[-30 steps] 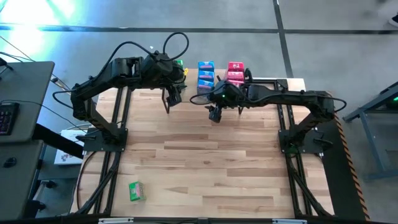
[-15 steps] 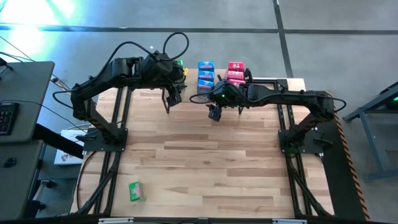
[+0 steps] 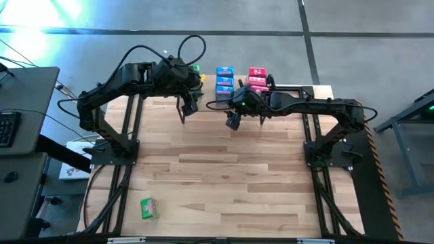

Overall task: Stack cereal on shelf
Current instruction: Put the blue cereal box on the shelf

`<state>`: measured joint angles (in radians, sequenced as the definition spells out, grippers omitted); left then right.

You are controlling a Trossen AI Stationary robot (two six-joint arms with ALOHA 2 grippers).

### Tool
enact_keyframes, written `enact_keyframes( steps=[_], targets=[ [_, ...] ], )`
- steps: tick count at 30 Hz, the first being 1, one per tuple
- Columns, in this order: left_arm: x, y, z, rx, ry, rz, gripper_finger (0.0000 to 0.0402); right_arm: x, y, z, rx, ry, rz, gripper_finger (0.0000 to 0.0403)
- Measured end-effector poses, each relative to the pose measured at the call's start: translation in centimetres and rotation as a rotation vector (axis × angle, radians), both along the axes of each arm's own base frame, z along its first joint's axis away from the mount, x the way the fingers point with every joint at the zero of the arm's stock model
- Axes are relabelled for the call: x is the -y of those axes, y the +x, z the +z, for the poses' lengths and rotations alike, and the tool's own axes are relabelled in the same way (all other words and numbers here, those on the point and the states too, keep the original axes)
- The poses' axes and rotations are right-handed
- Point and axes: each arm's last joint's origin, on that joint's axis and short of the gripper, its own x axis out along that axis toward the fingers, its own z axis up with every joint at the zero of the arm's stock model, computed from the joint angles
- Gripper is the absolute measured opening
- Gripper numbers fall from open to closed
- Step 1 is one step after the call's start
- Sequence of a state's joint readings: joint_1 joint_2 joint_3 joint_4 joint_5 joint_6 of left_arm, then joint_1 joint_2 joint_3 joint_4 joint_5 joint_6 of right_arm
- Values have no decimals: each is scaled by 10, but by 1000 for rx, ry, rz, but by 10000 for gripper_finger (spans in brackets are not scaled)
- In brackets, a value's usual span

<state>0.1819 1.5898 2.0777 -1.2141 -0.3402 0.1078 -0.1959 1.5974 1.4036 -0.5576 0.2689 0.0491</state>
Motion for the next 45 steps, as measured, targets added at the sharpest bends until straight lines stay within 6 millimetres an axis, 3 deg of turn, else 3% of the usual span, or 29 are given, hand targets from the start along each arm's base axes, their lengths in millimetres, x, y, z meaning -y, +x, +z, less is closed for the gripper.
enact_keyframes(
  steps=[23,29,35,45],
  targets=[
    [0,0,0,0,0,0,236,-12,1,10,70,-24,15,239],
    [0,0,0,0,0,0,236,-19,-16,34,145,-58,-40,239],
    [0,0,0,0,0,0,236,-29,-45,57,171,-106,-150,239],
    [0,0,0,0,0,0,236,-46,-91,72,171,-112,-371,239]
  ],
)
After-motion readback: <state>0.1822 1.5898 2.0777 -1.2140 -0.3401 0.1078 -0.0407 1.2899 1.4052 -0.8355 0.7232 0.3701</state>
